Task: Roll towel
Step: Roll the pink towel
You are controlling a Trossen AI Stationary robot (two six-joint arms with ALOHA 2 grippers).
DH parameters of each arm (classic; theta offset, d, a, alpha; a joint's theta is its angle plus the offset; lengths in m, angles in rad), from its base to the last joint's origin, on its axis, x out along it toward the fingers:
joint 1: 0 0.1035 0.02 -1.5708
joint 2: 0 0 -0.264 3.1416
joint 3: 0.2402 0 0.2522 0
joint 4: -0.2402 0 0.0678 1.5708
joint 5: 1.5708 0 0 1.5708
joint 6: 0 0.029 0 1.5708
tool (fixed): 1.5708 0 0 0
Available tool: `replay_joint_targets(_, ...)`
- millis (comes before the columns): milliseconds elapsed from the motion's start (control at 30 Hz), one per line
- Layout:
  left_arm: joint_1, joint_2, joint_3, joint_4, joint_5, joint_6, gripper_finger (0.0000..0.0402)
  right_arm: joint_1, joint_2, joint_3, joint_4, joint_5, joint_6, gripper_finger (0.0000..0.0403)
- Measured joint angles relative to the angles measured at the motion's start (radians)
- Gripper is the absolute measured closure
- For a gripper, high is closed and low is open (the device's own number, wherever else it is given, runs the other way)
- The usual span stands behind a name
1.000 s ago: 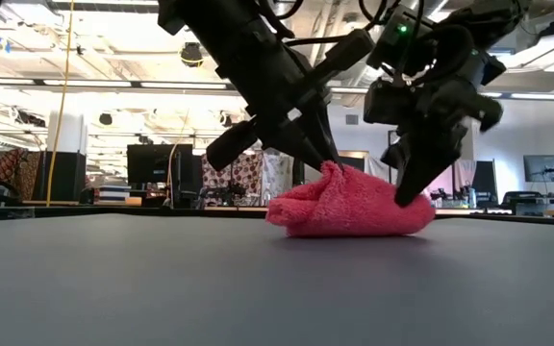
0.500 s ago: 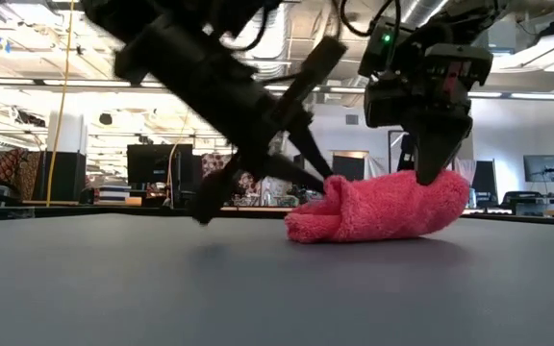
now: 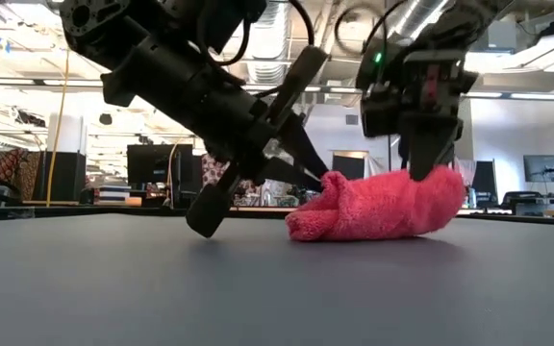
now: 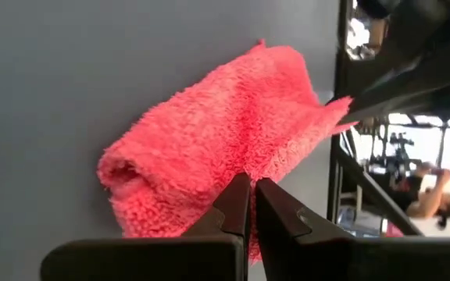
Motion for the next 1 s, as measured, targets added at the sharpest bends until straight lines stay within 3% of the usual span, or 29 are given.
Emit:
replay_joint_targets(400,-0.009,-0.001,0.001,-0.117,0.021,-0.145,0.0401,-0.011,0.309,0.001,0.127,-0.124,-0.028,0.0386)
replay_joint_targets(767,-0.010,-0.001,0.005,-0.158,0.032,-0.151,0.0401,-0.069,0.275,-0.002,0.139,-0.200,-0.032,0.0384)
replay_joint_targets(1000,-0.022,0.001,-0.002,-0.053,-0.020,0.070,0.0401,-0.095,0.227,-0.004,0.134,-0.202,-0.136,0.0357)
